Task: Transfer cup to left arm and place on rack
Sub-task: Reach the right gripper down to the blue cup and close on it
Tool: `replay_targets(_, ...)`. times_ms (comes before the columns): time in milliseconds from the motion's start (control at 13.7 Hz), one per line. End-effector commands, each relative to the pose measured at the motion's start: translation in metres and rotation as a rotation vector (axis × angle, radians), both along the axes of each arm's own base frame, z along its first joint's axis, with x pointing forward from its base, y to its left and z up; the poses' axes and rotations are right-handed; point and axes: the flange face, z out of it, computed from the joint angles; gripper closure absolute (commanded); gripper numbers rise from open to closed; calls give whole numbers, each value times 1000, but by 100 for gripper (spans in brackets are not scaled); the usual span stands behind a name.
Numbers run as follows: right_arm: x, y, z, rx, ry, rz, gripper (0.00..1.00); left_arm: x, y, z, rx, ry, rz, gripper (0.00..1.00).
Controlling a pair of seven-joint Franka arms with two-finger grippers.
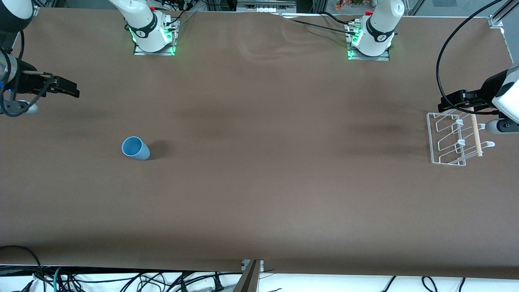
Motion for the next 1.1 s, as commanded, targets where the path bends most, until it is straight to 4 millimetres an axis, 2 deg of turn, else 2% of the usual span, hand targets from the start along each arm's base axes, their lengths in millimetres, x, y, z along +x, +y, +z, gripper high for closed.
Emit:
replay_targets(0,4,-4,-29,-19,67,18,0,1,0,1,-17,-8,7,0)
replay_targets(219,19,-4,-82,-19,58,17,0,1,0,1,-17,-8,7,0)
replay_targets(512,14,-1,-149,-14,-85,30,0,1,0,1,-17,-7,6,0)
replay_targets(877,3,7,-223,-8,-297,52,0,1,1,1,-17,-7,7,0)
replay_targets(1023,8,10,-241,-7,-335,57,0,1,0,1,-17,-7,6,0)
